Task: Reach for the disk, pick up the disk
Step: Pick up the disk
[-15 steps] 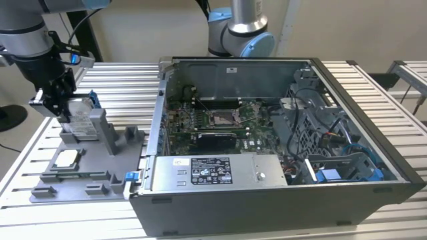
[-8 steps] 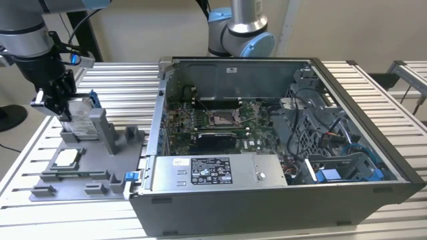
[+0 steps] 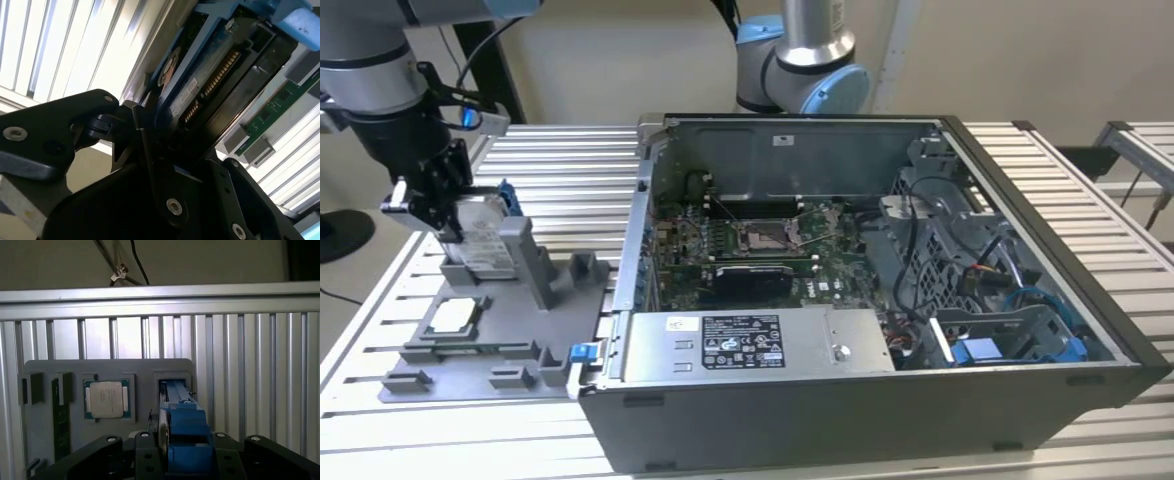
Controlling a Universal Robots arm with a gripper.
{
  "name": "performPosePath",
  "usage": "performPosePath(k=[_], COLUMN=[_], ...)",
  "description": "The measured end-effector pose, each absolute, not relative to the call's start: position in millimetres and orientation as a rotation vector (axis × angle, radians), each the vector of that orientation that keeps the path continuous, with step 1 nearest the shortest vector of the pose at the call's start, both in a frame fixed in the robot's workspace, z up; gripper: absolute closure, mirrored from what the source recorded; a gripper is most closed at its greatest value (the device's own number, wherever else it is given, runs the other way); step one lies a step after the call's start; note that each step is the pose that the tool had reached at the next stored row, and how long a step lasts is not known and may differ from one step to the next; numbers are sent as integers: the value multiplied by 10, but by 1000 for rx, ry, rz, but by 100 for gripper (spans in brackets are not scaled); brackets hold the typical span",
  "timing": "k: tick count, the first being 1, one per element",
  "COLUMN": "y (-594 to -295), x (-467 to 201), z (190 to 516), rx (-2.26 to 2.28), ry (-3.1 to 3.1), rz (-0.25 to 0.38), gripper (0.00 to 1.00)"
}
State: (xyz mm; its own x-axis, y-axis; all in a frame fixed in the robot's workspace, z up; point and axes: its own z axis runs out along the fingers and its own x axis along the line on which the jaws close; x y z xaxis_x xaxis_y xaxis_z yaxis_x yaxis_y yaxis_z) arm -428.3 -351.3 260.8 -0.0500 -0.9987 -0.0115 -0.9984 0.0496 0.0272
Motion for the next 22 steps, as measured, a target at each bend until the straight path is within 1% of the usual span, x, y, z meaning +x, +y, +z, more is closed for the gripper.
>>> performPosePath(k=[10, 22], y=[-3513, -3513], x=[-4283, -4283], z=[2736, 3002], rx=[2158, 2158], ry=[-2268, -2268], rz=[-43, -43], gripper=[100, 100])
